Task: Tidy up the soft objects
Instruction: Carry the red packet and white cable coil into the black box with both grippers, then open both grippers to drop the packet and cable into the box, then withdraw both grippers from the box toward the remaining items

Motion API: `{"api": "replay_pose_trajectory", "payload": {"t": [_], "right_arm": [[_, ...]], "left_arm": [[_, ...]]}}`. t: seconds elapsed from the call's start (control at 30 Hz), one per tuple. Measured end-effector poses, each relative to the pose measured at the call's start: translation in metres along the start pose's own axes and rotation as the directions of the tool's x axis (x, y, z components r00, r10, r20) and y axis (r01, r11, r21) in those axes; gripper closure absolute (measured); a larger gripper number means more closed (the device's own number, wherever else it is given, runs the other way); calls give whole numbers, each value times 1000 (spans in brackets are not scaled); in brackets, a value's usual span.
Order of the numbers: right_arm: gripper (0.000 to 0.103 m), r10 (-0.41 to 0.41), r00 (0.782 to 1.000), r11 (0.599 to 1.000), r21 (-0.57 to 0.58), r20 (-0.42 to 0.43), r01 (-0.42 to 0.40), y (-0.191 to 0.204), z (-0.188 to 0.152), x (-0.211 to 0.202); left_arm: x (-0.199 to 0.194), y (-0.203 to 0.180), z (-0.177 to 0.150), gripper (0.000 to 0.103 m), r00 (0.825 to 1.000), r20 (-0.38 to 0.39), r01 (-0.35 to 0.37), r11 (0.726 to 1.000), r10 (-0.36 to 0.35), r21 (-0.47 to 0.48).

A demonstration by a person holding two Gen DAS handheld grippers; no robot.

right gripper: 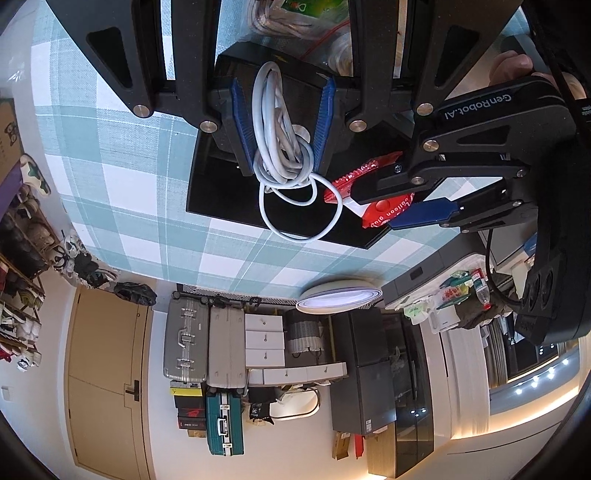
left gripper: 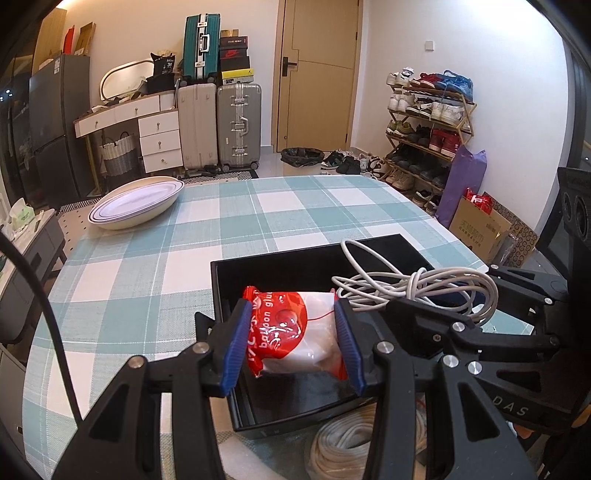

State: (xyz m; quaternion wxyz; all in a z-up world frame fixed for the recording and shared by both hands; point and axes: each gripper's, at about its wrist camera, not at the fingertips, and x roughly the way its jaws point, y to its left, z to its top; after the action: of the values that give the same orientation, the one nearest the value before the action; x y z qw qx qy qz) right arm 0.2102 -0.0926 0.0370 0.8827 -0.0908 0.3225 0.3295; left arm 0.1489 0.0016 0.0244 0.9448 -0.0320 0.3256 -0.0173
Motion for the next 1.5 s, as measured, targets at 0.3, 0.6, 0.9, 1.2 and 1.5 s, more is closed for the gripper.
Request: {"api": "replay_pose_trajectory", "payload": {"t": [0.3,0.6,0.9,1.2,1.5], "right_arm": [[72,-4,999,1000,-31,-46,2,-2,1,21],[72,28,995,1000,14,-93,-27,-4,1,22],[71,-5,998,1000,-6,-69,5,-1,-3,15],[37,-48,999,999,-15,25,49,-11,-3,-27],[1,-47,997,998,34,53,46,-7,-22,-65]], "left_arm": [[9,-1,0,58,1000,-22,-10,1000,11,20],[7,1,-1,57,1000,-21,-11,1000,12,29],[7,2,-1,56,1000,-30,1,1000,0,26],[-14,-7,-4,25,1000,6,12,998,-12,59],[-52,5,-16,0,998,59,-7,1000,6,20]]}}
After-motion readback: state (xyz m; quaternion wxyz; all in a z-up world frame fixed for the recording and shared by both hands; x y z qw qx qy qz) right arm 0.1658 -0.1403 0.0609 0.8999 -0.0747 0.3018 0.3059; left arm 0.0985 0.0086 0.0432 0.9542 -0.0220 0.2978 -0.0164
